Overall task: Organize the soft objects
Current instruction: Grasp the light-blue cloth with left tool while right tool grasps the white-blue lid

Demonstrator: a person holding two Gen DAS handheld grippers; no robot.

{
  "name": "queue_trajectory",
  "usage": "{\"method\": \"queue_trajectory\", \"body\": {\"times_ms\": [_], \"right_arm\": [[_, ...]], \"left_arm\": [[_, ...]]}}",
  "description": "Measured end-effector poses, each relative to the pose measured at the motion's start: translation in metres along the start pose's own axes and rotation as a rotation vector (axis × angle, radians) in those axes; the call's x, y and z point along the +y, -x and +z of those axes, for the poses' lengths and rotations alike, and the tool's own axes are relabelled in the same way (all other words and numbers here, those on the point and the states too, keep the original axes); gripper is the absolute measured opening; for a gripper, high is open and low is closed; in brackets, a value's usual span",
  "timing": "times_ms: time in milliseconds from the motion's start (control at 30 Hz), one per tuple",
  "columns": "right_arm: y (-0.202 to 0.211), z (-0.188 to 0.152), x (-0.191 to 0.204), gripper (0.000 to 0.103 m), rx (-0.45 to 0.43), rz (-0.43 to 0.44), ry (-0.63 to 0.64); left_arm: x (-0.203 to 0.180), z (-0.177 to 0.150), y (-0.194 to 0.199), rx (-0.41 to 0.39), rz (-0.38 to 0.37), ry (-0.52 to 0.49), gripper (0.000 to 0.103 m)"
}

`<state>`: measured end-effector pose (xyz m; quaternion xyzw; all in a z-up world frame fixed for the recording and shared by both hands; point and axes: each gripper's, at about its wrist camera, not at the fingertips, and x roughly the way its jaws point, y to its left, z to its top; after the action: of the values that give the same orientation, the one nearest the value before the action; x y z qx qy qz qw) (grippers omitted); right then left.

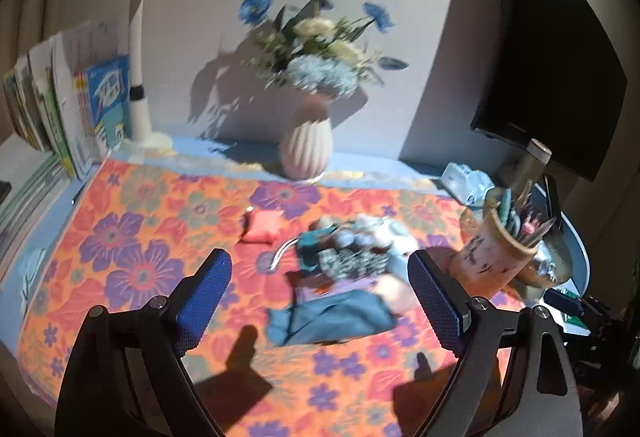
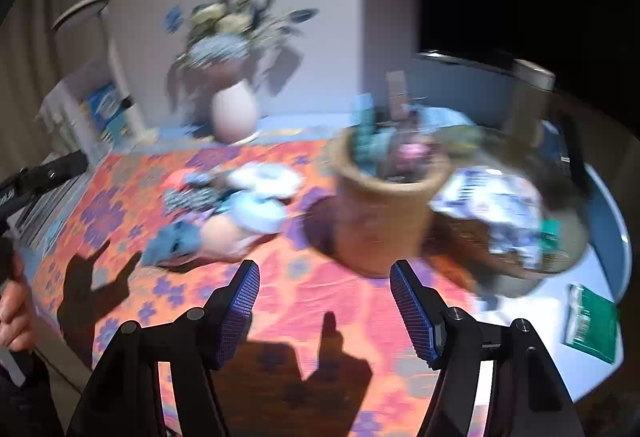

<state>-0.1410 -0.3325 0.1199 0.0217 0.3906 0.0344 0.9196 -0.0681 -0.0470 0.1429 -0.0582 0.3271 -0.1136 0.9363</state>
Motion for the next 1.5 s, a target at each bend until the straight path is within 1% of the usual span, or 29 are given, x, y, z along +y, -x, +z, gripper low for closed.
{"method": "queue_trajectory", "body": {"times_ms": [67,167,233,267,400,467,533,600,700,867,933,967,1000,1067,1200,1300,1433,1467,1500], "right_arm": [[-0.012,0.000,0.016,0.066,0.027,0.033,0.020],[-0.035,-0.002,0.032,0.066,0.076,0.114,0.013],[-0.048,-0.005,0.036,0.066,0.108,0.149,-0.009],[-0.056,-0.006,0.037,0.066,0.128,0.163,-0.024],[-0.080,-0.008,0.038,0.066,0.168,0.185,-0.065],[-0.086,-0.007,0.037,0.066,0.174,0.202,-0.087],[-0.092,-0.006,0.032,0.066,0.178,0.233,-0.133],[-0.098,-0.004,0.027,0.067,0.184,0.264,-0.177],[-0.105,0.000,0.021,0.067,0.182,0.294,-0.234],[-0.113,0.011,0.023,0.068,0.154,0.276,-0.270],[-0.117,0.016,0.024,0.072,0.138,0.257,-0.287],[-0.119,0.018,0.024,0.076,0.131,0.247,-0.295],[-0.123,0.020,0.024,0.076,0.122,0.236,-0.308],[-0.129,0.023,0.025,0.076,0.113,0.226,-0.319],[-0.145,0.028,0.027,0.077,0.117,0.214,-0.336],[-0.156,0.029,0.026,0.077,0.124,0.202,-0.365],[-0.167,0.032,0.028,0.077,0.125,0.192,-0.372],[-0.168,0.033,0.029,0.077,0.117,0.186,-0.365],[-0.168,0.033,0.030,0.076,0.108,0.185,-0.360]], "left_arm": [[0.009,-0.006,-0.007,0.022,-0.022,-0.004,0.089],[0.015,-0.022,-0.026,0.106,-0.140,-0.024,0.089],[0.013,-0.035,-0.043,0.179,-0.204,-0.039,0.089],[0.010,-0.041,-0.050,0.202,-0.224,-0.055,0.089],[-0.009,-0.058,-0.063,0.228,-0.279,-0.133,0.089],[-0.012,-0.061,-0.068,0.237,-0.295,-0.137,0.089],[-0.012,-0.061,-0.075,0.247,-0.311,-0.117,0.089],[-0.012,-0.059,-0.082,0.246,-0.307,-0.096,0.089],[-0.012,-0.058,-0.088,0.229,-0.268,-0.097,0.089],[-0.012,-0.059,-0.095,0.198,-0.204,-0.101,0.089],[-0.013,-0.060,-0.099,0.189,-0.181,-0.116,0.089],[-0.013,-0.060,-0.100,0.189,-0.178,-0.122,0.089],[-0.014,-0.061,-0.102,0.191,-0.177,-0.127,0.089],[-0.012,-0.063,-0.105,0.196,-0.179,-0.127,0.089],[-0.006,-0.065,-0.109,0.214,-0.203,-0.094,0.089],[-0.004,-0.066,-0.108,0.220,-0.197,-0.084,0.089],[-0.003,-0.070,-0.111,0.258,-0.179,-0.095,0.088],[-0.002,-0.070,-0.111,0.261,-0.185,-0.086,0.088],[0.000,-0.070,-0.110,0.257,-0.198,-0.078,0.081]]}}
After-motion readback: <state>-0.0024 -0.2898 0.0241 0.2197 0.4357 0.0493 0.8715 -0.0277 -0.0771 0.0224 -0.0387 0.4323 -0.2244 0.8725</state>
